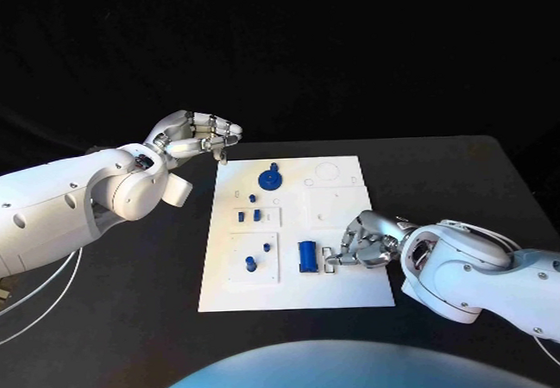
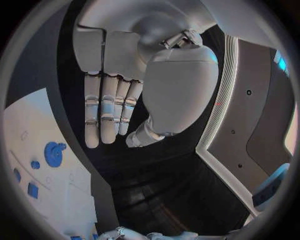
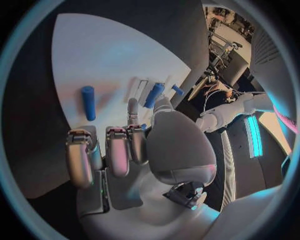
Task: Assemble the parts on the task board
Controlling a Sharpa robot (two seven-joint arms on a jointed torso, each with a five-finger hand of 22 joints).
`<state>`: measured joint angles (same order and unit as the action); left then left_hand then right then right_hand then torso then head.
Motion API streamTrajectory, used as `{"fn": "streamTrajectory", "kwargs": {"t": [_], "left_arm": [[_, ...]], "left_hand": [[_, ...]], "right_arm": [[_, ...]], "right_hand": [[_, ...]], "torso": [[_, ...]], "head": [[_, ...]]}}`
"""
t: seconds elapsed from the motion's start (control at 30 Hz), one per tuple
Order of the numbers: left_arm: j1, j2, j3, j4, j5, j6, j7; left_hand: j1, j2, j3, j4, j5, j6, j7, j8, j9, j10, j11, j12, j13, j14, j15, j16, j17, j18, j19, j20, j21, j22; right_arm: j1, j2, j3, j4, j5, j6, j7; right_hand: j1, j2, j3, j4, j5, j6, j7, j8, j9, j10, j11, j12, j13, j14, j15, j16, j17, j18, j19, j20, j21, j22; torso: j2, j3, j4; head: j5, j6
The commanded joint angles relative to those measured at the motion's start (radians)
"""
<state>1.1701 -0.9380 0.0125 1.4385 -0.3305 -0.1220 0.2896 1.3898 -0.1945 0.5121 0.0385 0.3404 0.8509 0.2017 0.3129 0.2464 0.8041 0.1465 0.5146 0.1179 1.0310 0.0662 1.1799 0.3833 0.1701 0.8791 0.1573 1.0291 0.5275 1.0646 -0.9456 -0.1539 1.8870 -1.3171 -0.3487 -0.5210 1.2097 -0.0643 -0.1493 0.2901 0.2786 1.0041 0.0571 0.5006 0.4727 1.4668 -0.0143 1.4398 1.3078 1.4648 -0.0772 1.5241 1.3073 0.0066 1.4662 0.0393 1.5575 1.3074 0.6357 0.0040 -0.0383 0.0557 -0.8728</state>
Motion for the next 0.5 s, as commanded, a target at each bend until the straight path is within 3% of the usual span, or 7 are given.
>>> {"fn": "streamTrajectory", "kwargs": {"t": [0.03,0.13,0.27,0.5], "left_arm": [[0.001,0.002,0.001,0.002,0.003,0.009,0.008],[0.0,0.002,0.001,0.002,0.003,0.008,0.011],[0.0,0.003,0.001,0.002,0.003,0.008,0.012],[0.0,0.004,0.0,0.002,0.004,0.01,0.013]], "left_hand": [[0.001,0.01,0.007,0.001,0.005,-0.007,-0.001,0.006,-0.002,-0.004,0.0,0.006,-0.001,-0.007,0.0,0.005,-0.001,0.015,-0.007,0.002,0.001,0.001],[0.001,0.01,0.007,0.001,0.005,-0.007,-0.001,0.006,-0.002,-0.004,0.0,0.006,-0.001,-0.007,0.0,0.005,-0.001,0.015,-0.007,0.002,0.001,0.001],[0.001,0.009,0.009,0.0,0.004,-0.007,0.0,0.007,-0.002,-0.005,0.0,0.007,-0.001,-0.008,0.0,0.005,-0.002,0.015,-0.007,0.002,0.002,0.002],[0.001,0.009,0.009,0.0,0.004,-0.007,0.0,0.007,-0.002,-0.005,0.0,0.007,-0.001,-0.008,0.0,0.005,-0.002,0.015,-0.007,0.002,0.002,0.002]], "right_arm": [[0.013,-0.032,0.001,0.013,0.028,-0.086,0.067],[0.027,-0.082,0.001,0.019,0.031,-0.122,0.088],[0.032,-0.121,0.0,0.011,0.005,-0.131,0.093],[0.008,-0.146,-0.001,-0.013,-0.061,-0.126,0.081]], "right_hand": [[0.008,0.008,0.007,0.002,0.0,-0.012,0.003,-0.009,0.0,0.033,0.0,-0.014,0.14,0.075,0.001,-0.003,0.103,0.0,0.093,-0.006,-0.015,0.255],[0.021,0.008,0.007,0.001,-0.001,-0.037,0.013,-0.026,0.002,0.026,0.009,-0.023,0.134,0.073,0.008,-0.006,0.097,0.002,0.088,-0.001,-0.025,0.252],[0.037,0.007,0.008,0.0,-0.001,-0.044,0.018,-0.034,0.004,0.018,0.013,-0.039,0.122,0.07,0.012,-0.012,0.082,0.006,0.082,0.003,-0.04,0.247],[0.046,0.004,0.008,0.0,-0.001,-0.043,0.019,-0.036,0.006,0.014,0.014,-0.046,0.117,0.069,0.013,-0.014,0.079,0.007,0.08,0.005,-0.045,0.246]], "torso": [[-0.002,0.0003,-0.0013],[-0.002,0.0006,-0.002],[-0.002,0.0007,-0.0031],[-0.001,0.0011,-0.0035]], "head": [[-0.003,0.0],[-0.01,0.0],[-0.018,0.0],[-0.032,0.0]]}}
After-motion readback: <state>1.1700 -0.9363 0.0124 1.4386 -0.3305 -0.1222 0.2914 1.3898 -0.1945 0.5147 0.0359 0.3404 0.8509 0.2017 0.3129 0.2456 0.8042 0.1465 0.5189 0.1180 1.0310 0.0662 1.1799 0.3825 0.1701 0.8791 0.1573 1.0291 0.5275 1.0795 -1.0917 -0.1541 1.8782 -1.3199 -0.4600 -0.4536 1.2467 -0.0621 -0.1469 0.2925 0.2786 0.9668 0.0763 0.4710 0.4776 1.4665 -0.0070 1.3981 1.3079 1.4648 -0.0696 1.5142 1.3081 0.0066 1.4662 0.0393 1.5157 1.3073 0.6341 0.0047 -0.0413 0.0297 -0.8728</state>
